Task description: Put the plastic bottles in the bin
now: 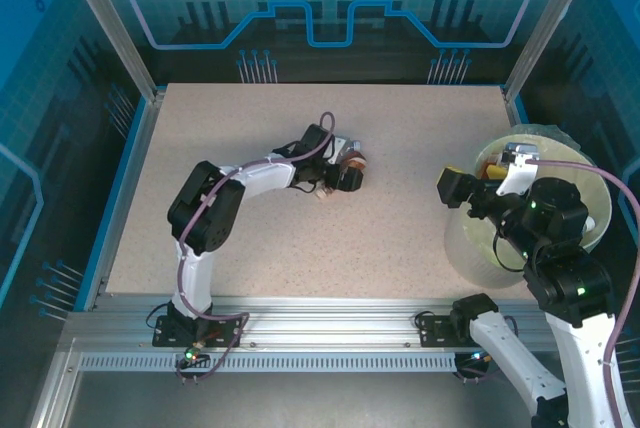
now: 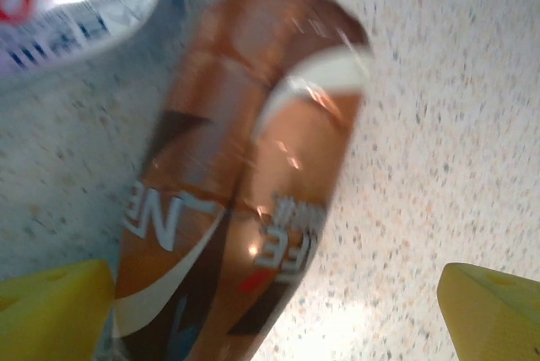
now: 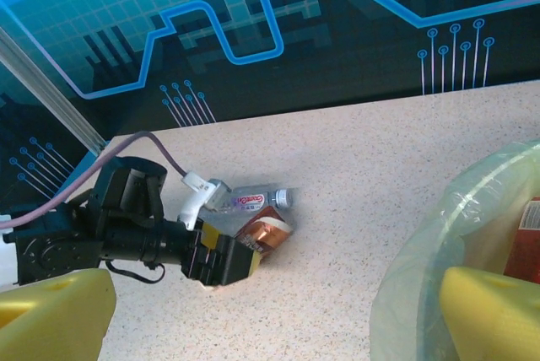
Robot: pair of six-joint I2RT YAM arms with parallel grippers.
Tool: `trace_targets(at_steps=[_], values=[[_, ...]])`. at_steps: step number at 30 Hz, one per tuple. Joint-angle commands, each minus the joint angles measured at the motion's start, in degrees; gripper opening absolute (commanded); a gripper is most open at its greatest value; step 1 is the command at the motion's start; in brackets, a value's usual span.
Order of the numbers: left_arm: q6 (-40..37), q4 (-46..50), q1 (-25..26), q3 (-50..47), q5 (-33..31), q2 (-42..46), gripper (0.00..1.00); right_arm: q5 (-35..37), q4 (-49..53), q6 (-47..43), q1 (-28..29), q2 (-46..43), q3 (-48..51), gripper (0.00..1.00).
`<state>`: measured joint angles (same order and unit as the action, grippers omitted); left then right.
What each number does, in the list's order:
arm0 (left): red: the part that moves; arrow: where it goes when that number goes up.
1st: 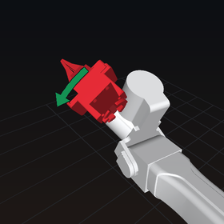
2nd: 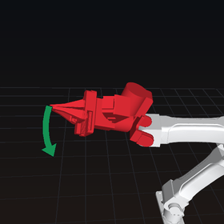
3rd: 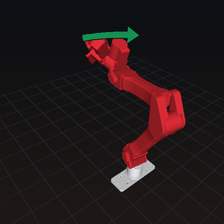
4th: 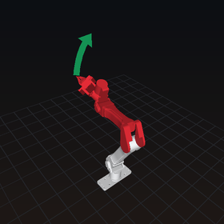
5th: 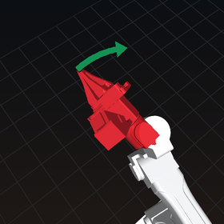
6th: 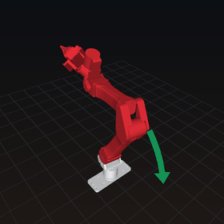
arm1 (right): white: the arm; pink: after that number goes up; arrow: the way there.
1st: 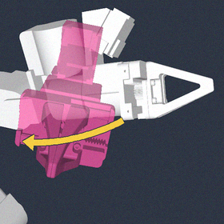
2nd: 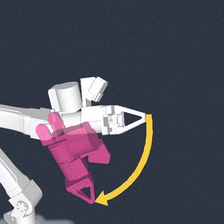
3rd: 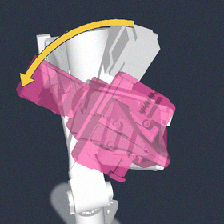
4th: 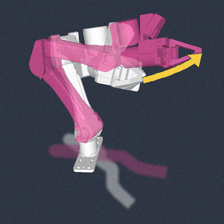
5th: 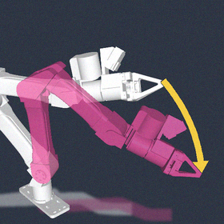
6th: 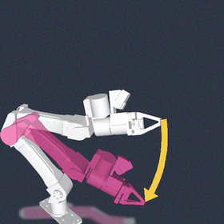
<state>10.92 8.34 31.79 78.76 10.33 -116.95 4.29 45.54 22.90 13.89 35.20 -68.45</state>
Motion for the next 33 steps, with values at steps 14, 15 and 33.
trace_targets(at_steps=[14, 15, 33], values=[[-3.02, 16.24, 6.84, 2.28, -19.29, -1.74, 0.75, 2.15, -0.73, 0.48, 0.79, -0.4, 0.59, 1.0], [-3.2, 16.36, 7.34, 2.22, -20.63, -1.86, 0.74, 1.97, -0.71, 0.52, 0.79, -0.4, 0.54, 1.0], [-2.43, 4.22, 8.73, -5.97, -15.41, 5.65, 0.34, -0.82, -1.43, -0.29, 0.79, 0.83, 1.34, 1.0]])
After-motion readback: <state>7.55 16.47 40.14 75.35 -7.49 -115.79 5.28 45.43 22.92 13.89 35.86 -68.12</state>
